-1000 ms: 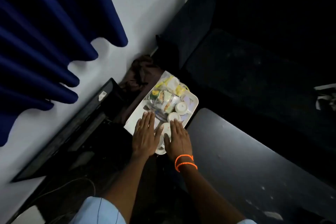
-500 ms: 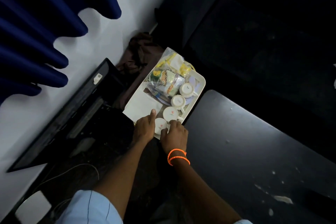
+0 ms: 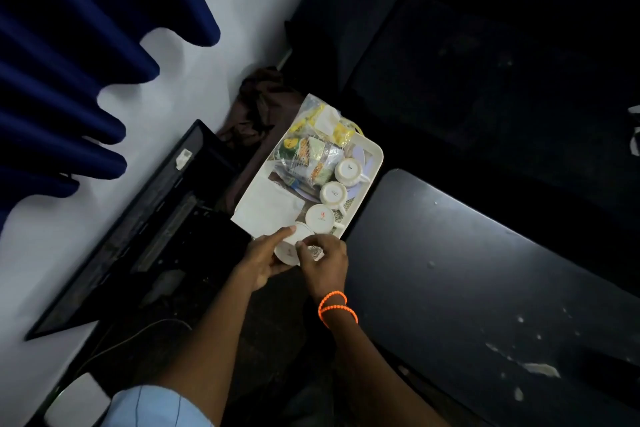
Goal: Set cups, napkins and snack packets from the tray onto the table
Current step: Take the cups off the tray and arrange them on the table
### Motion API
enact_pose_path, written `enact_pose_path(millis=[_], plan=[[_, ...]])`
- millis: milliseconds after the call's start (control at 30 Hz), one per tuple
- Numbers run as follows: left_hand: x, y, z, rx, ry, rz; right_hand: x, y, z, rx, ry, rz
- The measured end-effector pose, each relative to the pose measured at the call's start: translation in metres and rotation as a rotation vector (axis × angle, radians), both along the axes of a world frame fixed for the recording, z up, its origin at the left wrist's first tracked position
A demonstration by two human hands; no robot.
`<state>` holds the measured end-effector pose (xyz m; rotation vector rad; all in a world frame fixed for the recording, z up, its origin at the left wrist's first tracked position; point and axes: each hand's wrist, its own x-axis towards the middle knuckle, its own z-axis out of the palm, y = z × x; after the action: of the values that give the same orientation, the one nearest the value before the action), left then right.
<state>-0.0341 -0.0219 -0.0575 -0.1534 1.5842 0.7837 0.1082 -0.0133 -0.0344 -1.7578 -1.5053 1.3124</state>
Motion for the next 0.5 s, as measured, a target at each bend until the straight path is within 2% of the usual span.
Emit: enact_pose_path(millis=[100,233,333,500], plan=[[0.006,-0.011,0.0,0.123,-0.229,0.156,0.007,0.001,0.001,-0.037,0.118,-0.117],[0.025,-0.013,-0.007,0.305,-0.425,0.206,0.028,0.014,0.0,-0.367,0.403,-0.254],[0.042,-0.002,-0.012,0.393,-0.488,0.137,0.061,0.031,-0.004,-0.437,0.455,-0.158],[0.069,0.033,-0.005,0.419,-0.465,-0.156,0.119,0.065,-0.005,-0.334,0.407,-0.004]])
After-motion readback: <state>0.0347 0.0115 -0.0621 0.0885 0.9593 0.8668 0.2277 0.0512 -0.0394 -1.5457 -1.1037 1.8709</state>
